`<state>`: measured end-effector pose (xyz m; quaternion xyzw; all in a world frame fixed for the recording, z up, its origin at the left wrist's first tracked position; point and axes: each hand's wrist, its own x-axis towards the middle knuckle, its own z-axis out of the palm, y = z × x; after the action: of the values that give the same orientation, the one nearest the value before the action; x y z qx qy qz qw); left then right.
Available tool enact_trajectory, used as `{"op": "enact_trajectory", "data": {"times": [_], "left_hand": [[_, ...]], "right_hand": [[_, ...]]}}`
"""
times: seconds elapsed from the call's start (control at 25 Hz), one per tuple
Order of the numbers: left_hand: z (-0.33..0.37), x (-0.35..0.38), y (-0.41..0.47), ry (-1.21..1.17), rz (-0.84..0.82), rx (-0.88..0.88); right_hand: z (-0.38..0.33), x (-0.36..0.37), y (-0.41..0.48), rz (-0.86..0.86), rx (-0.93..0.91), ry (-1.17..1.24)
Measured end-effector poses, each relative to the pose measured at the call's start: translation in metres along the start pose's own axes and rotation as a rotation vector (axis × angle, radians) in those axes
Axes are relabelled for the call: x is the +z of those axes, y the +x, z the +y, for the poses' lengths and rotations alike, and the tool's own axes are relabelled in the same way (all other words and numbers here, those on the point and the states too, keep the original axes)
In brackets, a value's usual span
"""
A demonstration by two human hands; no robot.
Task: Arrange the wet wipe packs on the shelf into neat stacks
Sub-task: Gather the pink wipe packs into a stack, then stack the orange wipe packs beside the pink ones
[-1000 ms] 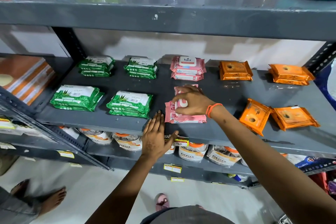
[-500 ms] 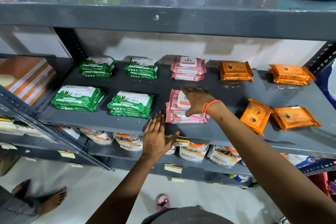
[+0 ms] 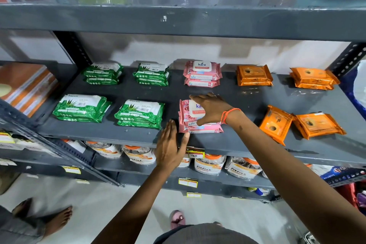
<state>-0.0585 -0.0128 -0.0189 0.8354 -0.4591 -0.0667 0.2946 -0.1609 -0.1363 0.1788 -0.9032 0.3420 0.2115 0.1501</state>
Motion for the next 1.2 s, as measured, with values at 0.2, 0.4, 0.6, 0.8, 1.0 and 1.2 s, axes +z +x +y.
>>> {"op": "enact_trajectory", "data": {"times": [0.2,0.4,0.6,0.8,1.0,1.2], "left_hand": [[0.019,0.001,0.007,-0.344,0.003,-0.142],[0.041,-0.008,0.039,-0.787,0.018,-0.412],[0.053,0.000,0.057,-0.819,0.036,-0.550],[0.055,0.001,0.068,-0.855,0.035,-0.567],[0.057,0.008,0.073,-0.810,0.053,-0.534],[0.058,0.004,0.066,-0.699,0.145,-0.493]], "right_hand": [[0.029,0.046,0.032,-0.096,0.144,-0.087],[0.037,0.060,0.057,0.410,0.106,0.611],[0.034,0.108,0.066,0.467,0.242,1.453],[0.029,0.111,0.074,0.589,0.316,1.476],[0.031,0.115,0.077,0.621,0.343,1.530],[0.039,0.115,0.069,0.581,0.339,1.507]]}}
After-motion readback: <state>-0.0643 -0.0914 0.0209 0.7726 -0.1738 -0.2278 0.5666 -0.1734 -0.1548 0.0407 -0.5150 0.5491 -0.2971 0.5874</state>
